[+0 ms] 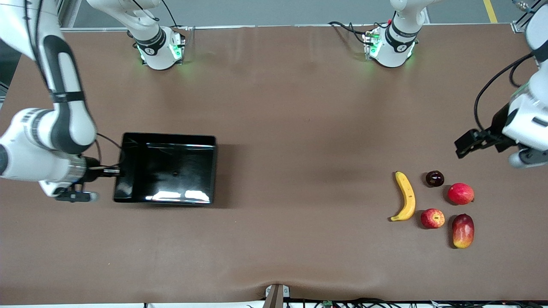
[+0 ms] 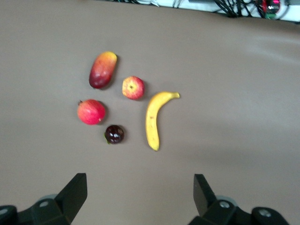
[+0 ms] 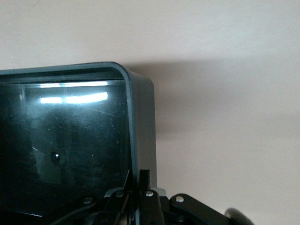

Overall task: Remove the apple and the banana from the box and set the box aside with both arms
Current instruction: 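Drag the tray with the right gripper while the left gripper releases banana, then open the right gripper and withdraw it from the tray rim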

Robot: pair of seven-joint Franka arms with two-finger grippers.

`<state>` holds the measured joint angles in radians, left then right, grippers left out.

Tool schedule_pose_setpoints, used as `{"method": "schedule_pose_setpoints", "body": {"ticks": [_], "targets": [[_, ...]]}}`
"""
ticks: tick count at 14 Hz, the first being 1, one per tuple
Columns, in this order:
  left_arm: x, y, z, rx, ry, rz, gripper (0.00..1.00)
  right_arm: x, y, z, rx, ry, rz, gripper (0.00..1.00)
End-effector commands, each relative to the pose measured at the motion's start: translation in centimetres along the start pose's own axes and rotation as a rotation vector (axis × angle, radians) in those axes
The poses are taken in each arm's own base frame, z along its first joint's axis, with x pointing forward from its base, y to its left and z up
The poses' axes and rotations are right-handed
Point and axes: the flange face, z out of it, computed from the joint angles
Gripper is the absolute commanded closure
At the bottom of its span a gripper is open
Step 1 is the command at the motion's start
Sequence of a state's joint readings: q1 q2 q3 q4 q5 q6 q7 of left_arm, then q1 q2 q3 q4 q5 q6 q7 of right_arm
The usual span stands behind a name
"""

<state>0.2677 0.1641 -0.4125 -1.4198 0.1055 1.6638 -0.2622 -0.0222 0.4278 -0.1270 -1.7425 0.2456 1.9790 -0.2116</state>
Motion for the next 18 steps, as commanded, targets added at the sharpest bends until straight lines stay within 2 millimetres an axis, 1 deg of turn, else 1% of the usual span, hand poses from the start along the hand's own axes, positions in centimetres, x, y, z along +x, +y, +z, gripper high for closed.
{"method": "schedule_pose_setpoints", "body": {"ticks": [1,2,3,5,6,7,8,9,10,11,12,13,14,16,17,18], "targets": [[-2.5,-1.5,-1.2,-0.029,-0.034,0.051,0.00,-0.7,7.0,0.1,0.005,0.043,-0.043,1.00],[-2.9,-1.6,-1.6,-0.023,-0.048,0.076,0.00,-0.7,10.1,0.9,-0.003,0.066,-0.080,1.00],[-3.5,-1.6,-2.0,-0.016,-0.058,0.078,0.00,-0.6,12.6,1.6,-0.015,0.094,-0.109,1.00],[-3.9,-1.6,-2.4,-0.011,-0.063,0.082,0.00,-1.1,16.8,3.3,-0.004,0.098,-0.063,1.00],[-4.1,-1.5,-2.6,-0.010,-0.059,0.082,0.00,-1.1,17.5,4.0,-0.008,0.105,-0.053,1.00],[-4.4,-1.5,-2.4,-0.009,-0.061,0.082,0.00,-1.1,17.9,4.4,-0.012,0.110,-0.046,1.00],[-4.8,-1.5,-2.8,-0.009,-0.055,0.084,0.00,-1.2,18.5,4.8,-0.009,0.105,-0.037,1.00],[-4.8,-1.5,-2.9,-0.009,-0.053,0.084,0.00,-1.3,18.8,5.0,-0.008,0.103,-0.033,1.00],[-4.9,-1.5,-2.9,-0.008,-0.053,0.084,0.00,-1.3,18.9,5.1,-0.007,0.101,-0.030,0.85],[-5.2,-1.4,-2.8,-0.007,-0.059,0.087,0.00,-1.3,18.9,5.3,-0.005,0.098,-0.027,0.41],[-5.6,-1.1,-2.7,-0.005,-0.063,0.092,0.00,-1.4,19.0,5.5,0.002,0.092,-0.024,0.00],[-5.8,-1.1,-2.7,-0.004,-0.063,0.092,0.00,-1.5,19.2,5.2,0.004,0.090,-0.023,0.00],[-6.0,-1.0,-2.6,-0.004,-0.063,0.095,0.00,-1.4,18.3,4.7,0.011,0.076,-0.039,0.00],[-6.7,-0.9,-3.4,-0.003,-0.051,0.098,0.00,-1.4,17.6,2.6,0.035,0.027,-0.059,0.00],[-6.8,-0.8,-3.1,-0.003,-0.046,0.099,0.00,-1.6,17.1,2.1,0.057,-0.012,-0.086,0.00],[-7.1,-0.3,-3.4,-0.006,-0.029,0.107,0.00,-1.9,16.4,1.1,0.068,-0.027,-0.117,0.00]]}}
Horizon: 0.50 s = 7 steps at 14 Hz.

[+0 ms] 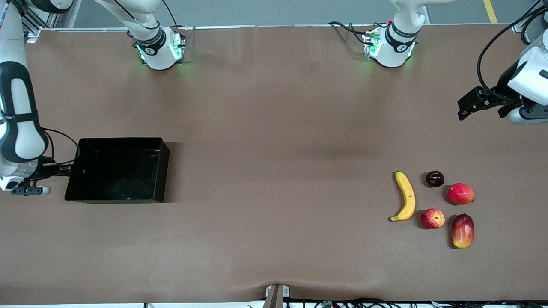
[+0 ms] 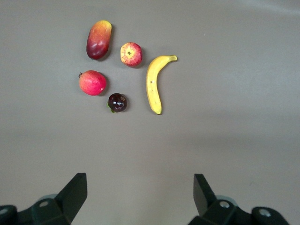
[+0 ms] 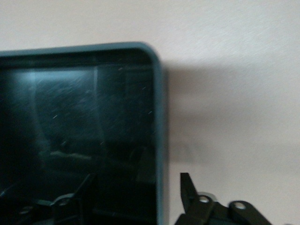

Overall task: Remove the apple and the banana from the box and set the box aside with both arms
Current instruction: 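Open the right gripper and withdraw it from the tray rim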

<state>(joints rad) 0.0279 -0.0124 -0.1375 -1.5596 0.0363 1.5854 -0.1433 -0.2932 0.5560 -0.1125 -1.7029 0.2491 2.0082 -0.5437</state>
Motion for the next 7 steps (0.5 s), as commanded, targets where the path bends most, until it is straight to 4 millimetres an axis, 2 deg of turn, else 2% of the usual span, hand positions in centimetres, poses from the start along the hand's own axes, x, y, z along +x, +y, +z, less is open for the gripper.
{"method": "schedule_pose_setpoints", "body": {"ticks": [1,2,4,7], "targets": [[-1.5,0.9,-0.6,-0.016,0.027,0.019,0.00,-0.6,-1.3,-3.0,0.028,-0.032,-0.056,0.00],[-1.6,0.9,-0.6,-0.015,0.026,0.018,0.00,-0.4,-1.3,-3.8,0.023,-0.028,-0.056,0.00],[-1.5,0.8,-0.7,-0.016,0.030,0.016,0.00,0.3,-2.1,-7.2,-0.051,-0.071,-0.146,0.00],[-0.8,0.6,-0.3,-0.020,0.049,0.010,0.00,1.3,-4.8,-12.3,-0.092,-0.106,-0.191,0.00]]}}
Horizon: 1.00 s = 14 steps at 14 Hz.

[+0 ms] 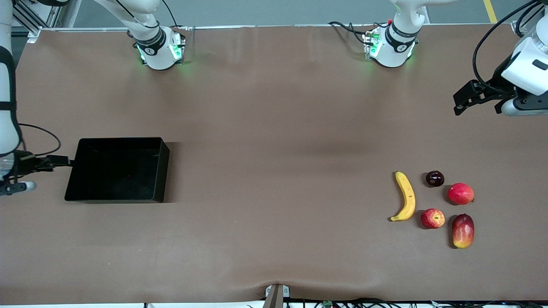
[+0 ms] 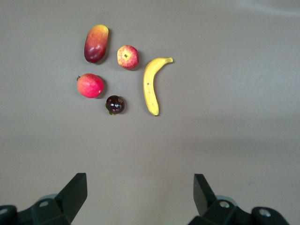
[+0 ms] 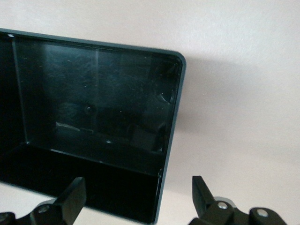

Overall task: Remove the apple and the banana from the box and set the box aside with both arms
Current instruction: 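Open the right gripper and withdraw it from the tray rim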

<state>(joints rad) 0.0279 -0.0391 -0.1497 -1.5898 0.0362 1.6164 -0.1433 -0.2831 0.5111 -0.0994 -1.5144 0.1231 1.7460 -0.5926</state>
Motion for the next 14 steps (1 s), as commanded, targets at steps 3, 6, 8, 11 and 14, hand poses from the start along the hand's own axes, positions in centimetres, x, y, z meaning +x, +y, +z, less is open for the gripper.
{"method": "schedule_pose_setpoints", "body": {"ticks": [3,6,8,11,14], "targets": [[0.1,0.2,1.2,-0.020,0.013,0.003,0.00,1.9,-5.4,-9.2,-0.094,-0.022,-0.111,0.00],[0.0,0.1,1.4,-0.019,0.017,0.001,0.00,3.9,-10.6,-15.9,-0.243,0.076,-0.192,0.00],[0.0,-0.1,0.4,-0.022,0.040,0.001,0.00,4.2,-14.7,-17.6,-0.255,0.099,-0.250,0.00],[0.2,0.4,0.3,-0.022,0.044,0.016,0.00,0.9,-20.1,-22.2,-0.205,0.144,-0.313,0.00],[0.5,0.5,0.4,-0.025,0.054,0.016,0.00,-1.1,-24.1,-22.7,-0.167,0.140,-0.057,0.00]]}}
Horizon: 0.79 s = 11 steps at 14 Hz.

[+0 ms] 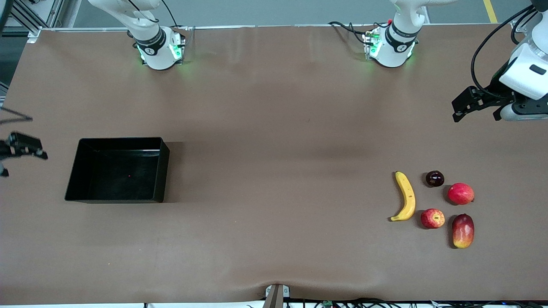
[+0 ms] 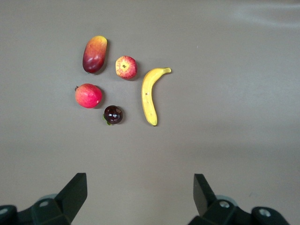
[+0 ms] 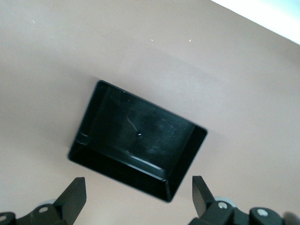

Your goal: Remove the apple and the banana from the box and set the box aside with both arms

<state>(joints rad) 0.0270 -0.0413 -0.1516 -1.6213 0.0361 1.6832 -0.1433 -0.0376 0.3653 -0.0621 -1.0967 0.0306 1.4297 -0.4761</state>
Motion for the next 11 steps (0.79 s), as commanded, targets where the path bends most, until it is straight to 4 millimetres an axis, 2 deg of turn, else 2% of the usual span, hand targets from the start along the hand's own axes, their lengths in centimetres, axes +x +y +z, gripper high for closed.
{"method": "schedule_pose_setpoints", "body": {"ticks": [1,2,3,5,8,11], "targets": [[0.2,0.3,-0.4,-0.021,0.028,0.012,0.00,-1.4,-4.0,-0.3,0.022,-0.035,0.232,0.00],[0.3,0.4,-0.3,-0.022,0.031,0.013,0.00,-1.9,-5.2,-0.4,0.021,-0.048,0.314,0.00],[0.2,0.4,-0.5,-0.022,0.034,0.013,0.00,-2.7,-5.5,-0.3,0.022,-0.057,0.367,0.00],[0.2,0.3,-0.4,-0.022,0.032,0.013,0.00,-5.2,-5.3,0.5,0.026,-0.042,0.395,0.00],[0.3,0.2,-0.6,-0.022,0.037,0.012,0.00,-9.2,-7.1,1.3,0.027,-0.004,0.394,0.00],[0.0,0.1,-0.8,-0.021,0.037,0.010,0.00,-9.8,-6.6,0.6,0.029,0.001,0.410,0.00]]}}
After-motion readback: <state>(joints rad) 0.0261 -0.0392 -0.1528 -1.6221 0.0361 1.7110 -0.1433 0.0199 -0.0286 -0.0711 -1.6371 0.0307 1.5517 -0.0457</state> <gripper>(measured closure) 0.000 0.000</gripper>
